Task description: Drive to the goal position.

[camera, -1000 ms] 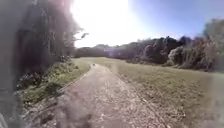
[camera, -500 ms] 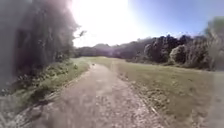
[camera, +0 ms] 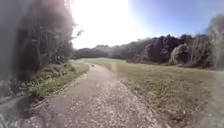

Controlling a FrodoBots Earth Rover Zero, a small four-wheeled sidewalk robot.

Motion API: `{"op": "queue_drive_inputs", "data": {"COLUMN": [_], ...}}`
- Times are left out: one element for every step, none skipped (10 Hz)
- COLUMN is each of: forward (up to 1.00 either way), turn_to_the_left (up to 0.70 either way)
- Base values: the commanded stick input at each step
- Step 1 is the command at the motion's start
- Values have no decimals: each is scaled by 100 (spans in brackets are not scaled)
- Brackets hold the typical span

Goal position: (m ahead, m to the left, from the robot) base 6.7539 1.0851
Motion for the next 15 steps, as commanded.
{"op": "queue_drive_inputs", "data": {"forward": [70, 70, 70, 70, 70, 70, 70, 70, 70, 70, 70, 70, 70, 70, 70], "turn_to_the_left": [0, 0, 0, 0, 0, 0, 0, 0, 0, 8, 31, 16, 0, 0, 0]}}
